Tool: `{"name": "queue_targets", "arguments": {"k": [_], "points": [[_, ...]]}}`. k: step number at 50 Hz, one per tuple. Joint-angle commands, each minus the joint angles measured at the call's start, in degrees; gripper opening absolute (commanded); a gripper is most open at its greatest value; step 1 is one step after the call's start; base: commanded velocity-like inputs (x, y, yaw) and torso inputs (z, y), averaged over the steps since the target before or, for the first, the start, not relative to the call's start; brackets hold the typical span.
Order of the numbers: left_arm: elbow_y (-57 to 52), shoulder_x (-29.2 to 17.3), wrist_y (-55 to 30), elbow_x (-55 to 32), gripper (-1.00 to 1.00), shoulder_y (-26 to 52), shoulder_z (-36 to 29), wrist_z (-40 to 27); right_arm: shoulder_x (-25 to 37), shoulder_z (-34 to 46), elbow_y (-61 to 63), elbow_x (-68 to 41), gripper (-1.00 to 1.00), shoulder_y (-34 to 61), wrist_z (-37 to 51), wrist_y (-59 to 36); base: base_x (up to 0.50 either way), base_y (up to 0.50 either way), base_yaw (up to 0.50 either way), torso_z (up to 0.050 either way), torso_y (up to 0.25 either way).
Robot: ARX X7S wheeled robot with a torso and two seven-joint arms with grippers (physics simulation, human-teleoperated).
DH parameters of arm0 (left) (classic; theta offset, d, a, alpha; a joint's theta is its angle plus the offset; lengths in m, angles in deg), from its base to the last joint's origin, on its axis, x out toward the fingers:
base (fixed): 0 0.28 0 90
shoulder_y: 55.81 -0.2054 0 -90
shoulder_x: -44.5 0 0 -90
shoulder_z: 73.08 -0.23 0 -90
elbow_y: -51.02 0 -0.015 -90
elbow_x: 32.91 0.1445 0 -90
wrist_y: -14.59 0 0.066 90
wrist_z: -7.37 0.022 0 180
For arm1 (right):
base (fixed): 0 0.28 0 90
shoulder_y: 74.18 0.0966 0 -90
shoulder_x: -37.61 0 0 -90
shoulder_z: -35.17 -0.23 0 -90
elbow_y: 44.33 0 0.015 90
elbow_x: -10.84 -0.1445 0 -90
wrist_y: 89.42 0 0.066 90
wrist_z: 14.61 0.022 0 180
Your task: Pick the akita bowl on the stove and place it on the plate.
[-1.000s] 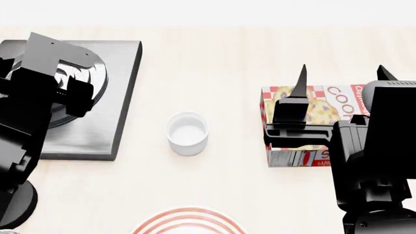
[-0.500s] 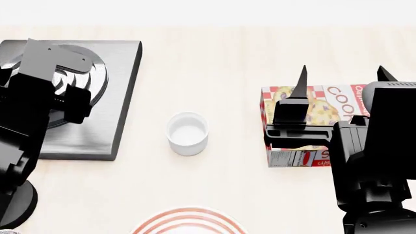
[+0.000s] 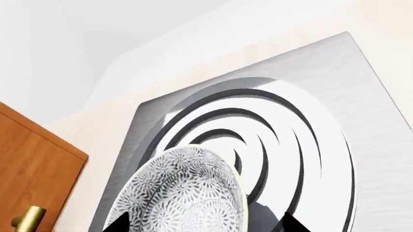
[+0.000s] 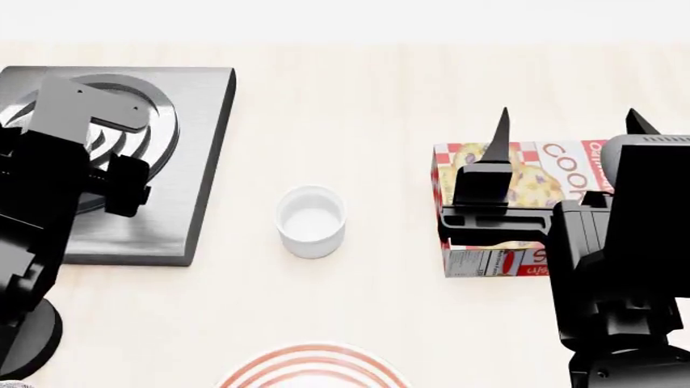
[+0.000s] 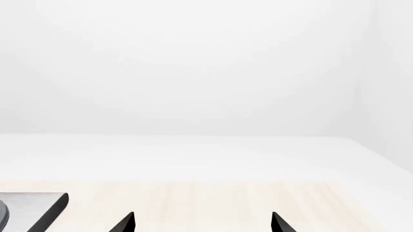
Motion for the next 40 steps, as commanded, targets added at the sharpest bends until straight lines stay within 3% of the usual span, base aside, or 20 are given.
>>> {"name": "queue_targets", "arguments": {"k": [1,40], "points": [[-0.60,-0.52,-1.10,-0.34,1.00,-0.28,-0.04,0.43,0.11,-0.01,0.20,-0.40,1.00,0.15,0.35,-0.31,0.00,0.00,0.00,0.000,0.000],[-0.08,-1.38,-1.52,-1.62,1.00,-0.15,0.28,2.38,0.61,0.32,-0.39,-0.95,1.00,-0.14,0.85,0.73,0.00,0.00,0.00,0.000,0.000]]}}
